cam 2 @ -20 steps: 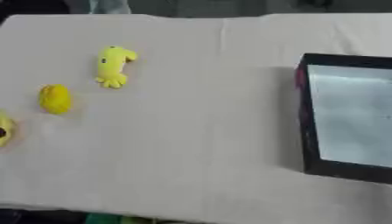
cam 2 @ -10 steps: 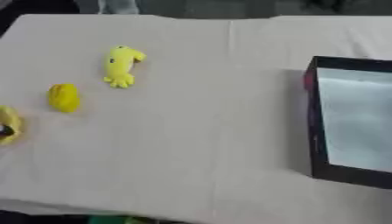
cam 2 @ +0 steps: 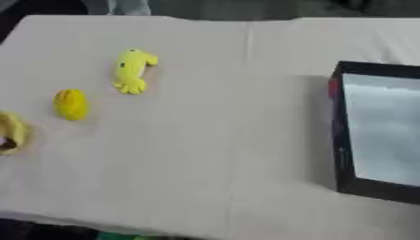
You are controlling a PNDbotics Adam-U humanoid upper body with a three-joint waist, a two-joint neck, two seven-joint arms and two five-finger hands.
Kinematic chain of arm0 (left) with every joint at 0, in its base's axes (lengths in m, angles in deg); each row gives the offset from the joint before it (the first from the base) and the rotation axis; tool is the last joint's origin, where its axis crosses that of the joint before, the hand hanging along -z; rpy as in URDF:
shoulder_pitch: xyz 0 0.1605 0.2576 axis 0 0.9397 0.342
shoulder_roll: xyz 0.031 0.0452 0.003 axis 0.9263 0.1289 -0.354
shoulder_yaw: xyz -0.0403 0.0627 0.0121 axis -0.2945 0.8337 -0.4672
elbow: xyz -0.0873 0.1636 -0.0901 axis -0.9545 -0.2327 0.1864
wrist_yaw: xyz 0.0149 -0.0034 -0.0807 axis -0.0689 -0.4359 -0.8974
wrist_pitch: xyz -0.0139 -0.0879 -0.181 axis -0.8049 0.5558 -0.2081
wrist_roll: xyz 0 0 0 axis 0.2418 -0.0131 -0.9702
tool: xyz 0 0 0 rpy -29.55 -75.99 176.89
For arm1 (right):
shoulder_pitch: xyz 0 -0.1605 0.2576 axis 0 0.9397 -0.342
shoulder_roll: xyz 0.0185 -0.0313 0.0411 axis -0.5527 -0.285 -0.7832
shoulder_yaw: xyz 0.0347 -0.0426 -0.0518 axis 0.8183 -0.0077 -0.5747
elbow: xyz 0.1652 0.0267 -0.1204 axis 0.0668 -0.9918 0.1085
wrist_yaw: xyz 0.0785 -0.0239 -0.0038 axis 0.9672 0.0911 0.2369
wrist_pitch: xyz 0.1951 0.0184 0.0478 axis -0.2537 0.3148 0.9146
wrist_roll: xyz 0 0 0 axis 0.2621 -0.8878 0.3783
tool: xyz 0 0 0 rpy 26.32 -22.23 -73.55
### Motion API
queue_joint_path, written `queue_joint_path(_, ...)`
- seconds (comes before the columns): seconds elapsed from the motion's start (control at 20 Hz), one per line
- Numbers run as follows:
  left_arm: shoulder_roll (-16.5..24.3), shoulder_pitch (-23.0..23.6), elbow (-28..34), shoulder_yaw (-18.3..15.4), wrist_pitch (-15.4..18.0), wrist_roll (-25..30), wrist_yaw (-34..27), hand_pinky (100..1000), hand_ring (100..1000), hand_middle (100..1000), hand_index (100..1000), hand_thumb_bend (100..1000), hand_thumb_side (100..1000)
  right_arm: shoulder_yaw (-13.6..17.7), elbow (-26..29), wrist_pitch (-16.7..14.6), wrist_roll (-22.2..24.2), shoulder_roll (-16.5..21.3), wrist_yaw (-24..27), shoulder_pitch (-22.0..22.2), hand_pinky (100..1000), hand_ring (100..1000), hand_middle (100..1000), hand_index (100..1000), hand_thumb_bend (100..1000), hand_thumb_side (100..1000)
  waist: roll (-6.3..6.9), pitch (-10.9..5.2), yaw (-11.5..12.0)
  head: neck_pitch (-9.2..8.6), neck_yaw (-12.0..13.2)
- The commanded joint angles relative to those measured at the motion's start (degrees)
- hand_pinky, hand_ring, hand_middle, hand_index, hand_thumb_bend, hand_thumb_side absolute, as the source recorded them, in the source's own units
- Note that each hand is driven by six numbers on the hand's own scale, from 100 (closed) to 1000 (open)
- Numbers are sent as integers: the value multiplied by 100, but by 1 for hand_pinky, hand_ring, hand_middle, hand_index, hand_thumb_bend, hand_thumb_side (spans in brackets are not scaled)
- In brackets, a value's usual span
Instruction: Pick up the objects with one hand, pass them to the other hand, and then place them into the box on the other side of the table.
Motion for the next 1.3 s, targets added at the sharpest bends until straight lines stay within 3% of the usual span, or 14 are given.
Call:
queue_joint_path(0.05,189,-151,-147,-3,-631,784,168,964,942,855,906,622,100,39,43,-13,17,128,-32,-35,1000,1000,1000,1000,100,678,-19,-22,-9,-47,33)
queue_joint_path(0.25,123,-258,-278,82,-552,944,273,942,929,829,839,591,100,41,40,-4,22,110,-29,-42,1000,1000,1000,1000,100,688,-8,-19,-15,-50,51)
queue_joint_path(0.55,84,-358,-576,307,-303,1480,830,921,937,838,839,630,100,49,56,-3,25,101,-24,-40,1000,1000,1000,1000,100,686,-5,-16,-43,-43,77)
queue_joint_path(0.95,4,-365,-493,278,-68,1766,870,853,838,743,702,461,100,54,39,3,28,108,-12,-21,1000,1000,1000,1000,100,692,-6,-25,-31,-33,82)
queue_joint_path(1.3,116,-262,-187,226,-59,1829,646,784,732,596,543,534,100,47,34,-3,51,129,-9,-27,1000,1000,1000,1000,100,688,4,-37,-28,-18,63)
